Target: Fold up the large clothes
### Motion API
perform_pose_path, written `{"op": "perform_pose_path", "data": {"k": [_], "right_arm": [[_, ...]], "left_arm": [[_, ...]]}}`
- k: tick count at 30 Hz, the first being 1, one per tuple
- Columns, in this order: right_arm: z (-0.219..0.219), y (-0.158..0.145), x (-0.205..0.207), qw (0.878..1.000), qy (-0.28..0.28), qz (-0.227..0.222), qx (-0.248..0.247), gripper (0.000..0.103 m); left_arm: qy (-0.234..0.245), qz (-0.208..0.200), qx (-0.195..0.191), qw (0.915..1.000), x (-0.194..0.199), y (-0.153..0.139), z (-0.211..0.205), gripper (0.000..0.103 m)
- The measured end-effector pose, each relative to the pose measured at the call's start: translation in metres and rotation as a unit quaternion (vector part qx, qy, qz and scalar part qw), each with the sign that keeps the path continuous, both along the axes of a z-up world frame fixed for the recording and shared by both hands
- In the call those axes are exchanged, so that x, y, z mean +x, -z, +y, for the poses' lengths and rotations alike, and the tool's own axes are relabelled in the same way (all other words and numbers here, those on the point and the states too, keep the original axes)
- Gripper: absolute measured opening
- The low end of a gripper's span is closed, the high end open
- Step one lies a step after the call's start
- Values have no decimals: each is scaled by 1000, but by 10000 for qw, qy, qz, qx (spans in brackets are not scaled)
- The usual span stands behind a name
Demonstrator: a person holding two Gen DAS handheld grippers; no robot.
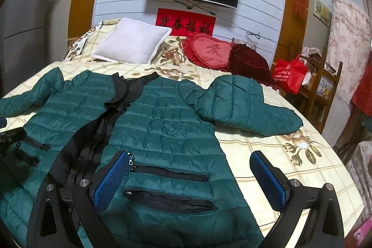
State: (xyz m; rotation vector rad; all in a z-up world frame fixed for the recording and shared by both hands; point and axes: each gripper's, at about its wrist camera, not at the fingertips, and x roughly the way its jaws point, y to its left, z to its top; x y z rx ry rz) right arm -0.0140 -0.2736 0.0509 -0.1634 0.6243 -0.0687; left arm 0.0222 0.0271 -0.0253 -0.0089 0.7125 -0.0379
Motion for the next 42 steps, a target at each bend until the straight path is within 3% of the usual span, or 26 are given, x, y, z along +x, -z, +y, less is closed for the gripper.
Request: {"op": "perform_pose_path", "data": {"k": [5, 9, 13, 18, 27, 31, 42], "right_arm": [[0, -1, 0, 10000, 13, -4, -27, 103], [-3, -4, -3, 9999, 56, -107, 19, 103], [-3, -4, -4, 9999, 73, -128, -20, 103], [-4, -4, -4, 9999, 69, -138, 16, 103], [-4, -4, -2, 9999, 53, -102, 38, 103], [-3, -4, -1, 9999, 51, -145, 20, 103], [0, -1, -1, 9999, 25, -143, 44, 103]], "left_arm": [[-25, -274, 483, 9985, -6, -5, -9, 103], [-50, -399, 580, 9975, -9, -8, -10, 103], [-19, -371, 169, 9992, -9, -7, -3, 103], [-30, -99, -14, 9999, -3, -1, 1, 103], [-148, -209, 219, 9994, -6, 2, -3, 103], [116, -149, 31, 9998, -7, 2, -3, 103], [-65, 108, -173, 9998, -2, 8, 6, 103]]}}
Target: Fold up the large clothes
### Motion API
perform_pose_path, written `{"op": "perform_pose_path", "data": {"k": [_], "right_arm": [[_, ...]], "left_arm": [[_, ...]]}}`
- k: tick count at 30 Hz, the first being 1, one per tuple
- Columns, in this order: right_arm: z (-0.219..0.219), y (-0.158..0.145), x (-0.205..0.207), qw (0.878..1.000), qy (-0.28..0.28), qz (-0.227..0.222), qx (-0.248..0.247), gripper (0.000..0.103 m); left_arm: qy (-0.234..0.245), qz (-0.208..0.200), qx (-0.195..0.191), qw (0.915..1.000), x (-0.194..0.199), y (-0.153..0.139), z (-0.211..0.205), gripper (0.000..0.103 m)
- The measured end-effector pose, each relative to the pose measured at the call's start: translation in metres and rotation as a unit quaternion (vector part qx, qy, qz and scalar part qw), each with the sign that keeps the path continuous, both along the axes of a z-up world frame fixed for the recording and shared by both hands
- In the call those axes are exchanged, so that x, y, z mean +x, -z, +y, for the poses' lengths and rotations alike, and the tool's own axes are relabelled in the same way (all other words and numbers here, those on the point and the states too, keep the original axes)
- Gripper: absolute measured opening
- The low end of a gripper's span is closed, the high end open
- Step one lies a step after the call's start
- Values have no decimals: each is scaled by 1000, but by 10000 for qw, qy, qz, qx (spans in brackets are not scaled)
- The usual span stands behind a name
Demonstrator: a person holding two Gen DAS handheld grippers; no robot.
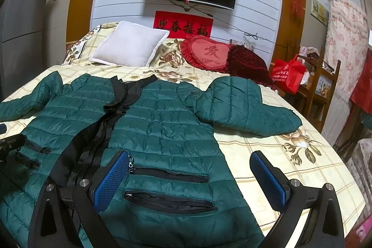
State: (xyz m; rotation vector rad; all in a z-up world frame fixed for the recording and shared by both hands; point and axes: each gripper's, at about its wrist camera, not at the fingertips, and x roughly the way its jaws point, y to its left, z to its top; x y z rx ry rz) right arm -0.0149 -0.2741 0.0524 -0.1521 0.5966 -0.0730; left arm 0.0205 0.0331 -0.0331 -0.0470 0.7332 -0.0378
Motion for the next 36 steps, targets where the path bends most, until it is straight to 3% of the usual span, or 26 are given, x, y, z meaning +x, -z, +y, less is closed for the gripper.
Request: {"op": "perform_pose_path", "data": {"k": [29, 36], "right_arm": [[0, -1, -1, 10000, -11, -24, 2, 103], [7, -6, 30, 9997, -64, 182, 177, 103]], "left_arm": [[-102, -23, 70, 9999, 0, 2, 5, 103], [-189, 1, 59, 9998, 3, 2, 7, 103]]}}
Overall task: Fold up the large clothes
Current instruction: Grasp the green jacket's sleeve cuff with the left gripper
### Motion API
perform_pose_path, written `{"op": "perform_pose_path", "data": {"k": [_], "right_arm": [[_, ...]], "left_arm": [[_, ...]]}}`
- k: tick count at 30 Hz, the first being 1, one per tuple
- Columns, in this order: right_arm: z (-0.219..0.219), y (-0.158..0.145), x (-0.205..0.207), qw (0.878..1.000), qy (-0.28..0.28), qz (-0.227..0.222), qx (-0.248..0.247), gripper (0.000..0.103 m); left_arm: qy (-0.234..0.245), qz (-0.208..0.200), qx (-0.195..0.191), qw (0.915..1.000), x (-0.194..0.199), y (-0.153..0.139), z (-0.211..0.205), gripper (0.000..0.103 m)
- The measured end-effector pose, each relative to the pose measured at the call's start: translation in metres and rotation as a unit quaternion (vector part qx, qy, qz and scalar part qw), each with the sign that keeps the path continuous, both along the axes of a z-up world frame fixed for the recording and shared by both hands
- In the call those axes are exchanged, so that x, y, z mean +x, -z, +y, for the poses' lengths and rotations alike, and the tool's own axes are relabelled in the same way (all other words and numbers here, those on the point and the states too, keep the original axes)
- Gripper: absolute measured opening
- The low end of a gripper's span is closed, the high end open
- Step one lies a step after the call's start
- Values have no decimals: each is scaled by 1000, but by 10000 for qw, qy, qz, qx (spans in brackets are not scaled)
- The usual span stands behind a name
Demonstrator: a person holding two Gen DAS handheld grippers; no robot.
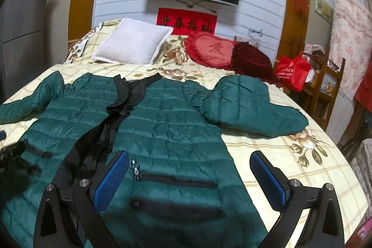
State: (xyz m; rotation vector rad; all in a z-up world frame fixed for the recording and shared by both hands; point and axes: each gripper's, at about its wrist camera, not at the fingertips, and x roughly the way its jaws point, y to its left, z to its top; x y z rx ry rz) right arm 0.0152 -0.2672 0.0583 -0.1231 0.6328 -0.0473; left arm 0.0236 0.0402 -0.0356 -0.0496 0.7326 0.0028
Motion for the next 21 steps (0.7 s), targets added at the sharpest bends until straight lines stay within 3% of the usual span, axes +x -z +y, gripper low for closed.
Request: {"op": "perform_pose_path", "data": {"k": [6, 10, 13, 16, 21], "right_arm": [[15, -1, 38, 9991, -319, 178, -232, 103], [8, 13, 35, 9997, -188, 29, -141, 103], [1, 22, 39, 9996, -49, 272, -99, 103], [-5, 20, 38, 9998, -14, 216, 6, 103], [-8, 23, 40, 9994, 38, 339, 46, 103]], "left_arm": [[-34, -169, 116, 9998, 3, -12, 2, 103], [-32, -141, 81, 9999, 27, -35, -2, 103], [58, -196, 239, 9995, 47, -40, -11, 103], [24, 40, 409, 9992, 67, -25, -18, 103], [-28, 599, 269, 9978, 79, 21, -18, 103]]}}
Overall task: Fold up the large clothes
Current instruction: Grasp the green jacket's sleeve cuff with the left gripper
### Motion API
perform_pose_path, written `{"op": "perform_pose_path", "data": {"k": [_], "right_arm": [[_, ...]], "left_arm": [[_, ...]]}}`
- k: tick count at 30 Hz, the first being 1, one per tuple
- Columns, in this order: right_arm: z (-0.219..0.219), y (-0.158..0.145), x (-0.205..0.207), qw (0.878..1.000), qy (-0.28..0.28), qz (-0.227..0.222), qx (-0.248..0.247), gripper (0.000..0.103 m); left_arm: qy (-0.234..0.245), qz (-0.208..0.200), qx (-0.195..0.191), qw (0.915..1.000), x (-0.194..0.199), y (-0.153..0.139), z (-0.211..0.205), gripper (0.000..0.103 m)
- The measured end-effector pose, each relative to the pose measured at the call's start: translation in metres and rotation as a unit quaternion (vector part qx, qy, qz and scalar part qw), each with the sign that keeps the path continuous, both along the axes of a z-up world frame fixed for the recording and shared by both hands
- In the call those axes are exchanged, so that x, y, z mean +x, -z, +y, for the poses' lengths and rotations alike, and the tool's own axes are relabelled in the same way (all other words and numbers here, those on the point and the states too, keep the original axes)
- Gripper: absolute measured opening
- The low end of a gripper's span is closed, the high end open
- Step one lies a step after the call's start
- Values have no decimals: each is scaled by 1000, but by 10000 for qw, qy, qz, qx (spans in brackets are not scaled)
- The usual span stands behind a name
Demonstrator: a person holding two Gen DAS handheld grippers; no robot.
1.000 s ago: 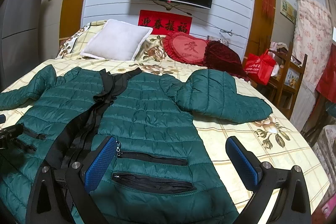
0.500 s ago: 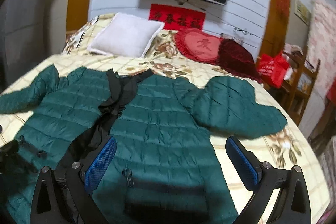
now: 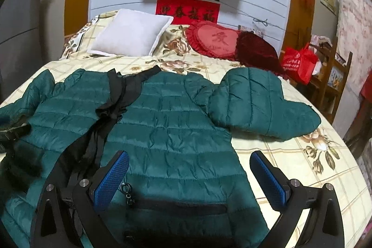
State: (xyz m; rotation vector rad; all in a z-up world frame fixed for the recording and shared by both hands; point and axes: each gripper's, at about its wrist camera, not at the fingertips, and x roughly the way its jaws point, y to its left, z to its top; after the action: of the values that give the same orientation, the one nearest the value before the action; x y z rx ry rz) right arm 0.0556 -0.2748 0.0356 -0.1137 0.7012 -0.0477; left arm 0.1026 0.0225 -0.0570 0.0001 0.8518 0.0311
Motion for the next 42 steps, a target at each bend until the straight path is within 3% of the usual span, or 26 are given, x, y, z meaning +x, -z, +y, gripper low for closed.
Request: {"op": "perform_pose_path", "data": {"k": [2, 7, 15, 21, 25, 27, 30, 34, 36, 37, 42], "right_arm": [[-2, 1, 1, 10000, 23, 33, 38, 103], [-7, 6, 6, 9997, 132, 176, 98, 103], [-11, 19, 12, 9989, 258, 383, 86, 103], [-12, 32, 17, 9973, 411, 606, 9, 103], [-9, 32, 16, 9973, 372, 623, -59, 103], [-6, 32, 15, 9974, 331, 639, -95, 103], [-5, 32, 14, 9975, 309, 625, -116, 103], [-3, 32, 13, 9976, 286, 617, -117, 103], [-3, 34, 15, 9973, 297, 663, -140, 103], [-3, 34, 16, 9972, 291, 677, -143, 103], [0, 36, 17, 9969, 268, 713, -186, 103]], "left_arm": [[-89, 306, -66, 9995, 5, 13, 4, 103], [-186, 512, -278, 9981, 9, 19, 12, 103], [-138, 454, -381, 9981, 4, 19, 16, 103], [-384, 61, -207, 9990, -8, -21, 55, 103], [-886, -110, -49, 9960, -10, -40, 121, 103], [-1253, -98, 51, 9921, -7, -40, 170, 103], [-1809, 28, -149, 9834, -5, -30, 238, 103], [-2689, -218, -1362, 9532, -33, -12, 341, 103], [-3005, -404, -1777, 9362, -53, 0, 381, 101], [-3064, -409, -1877, 9323, -58, 5, 392, 96], [-3004, -247, -2020, 9318, -48, 18, 408, 90]]}}
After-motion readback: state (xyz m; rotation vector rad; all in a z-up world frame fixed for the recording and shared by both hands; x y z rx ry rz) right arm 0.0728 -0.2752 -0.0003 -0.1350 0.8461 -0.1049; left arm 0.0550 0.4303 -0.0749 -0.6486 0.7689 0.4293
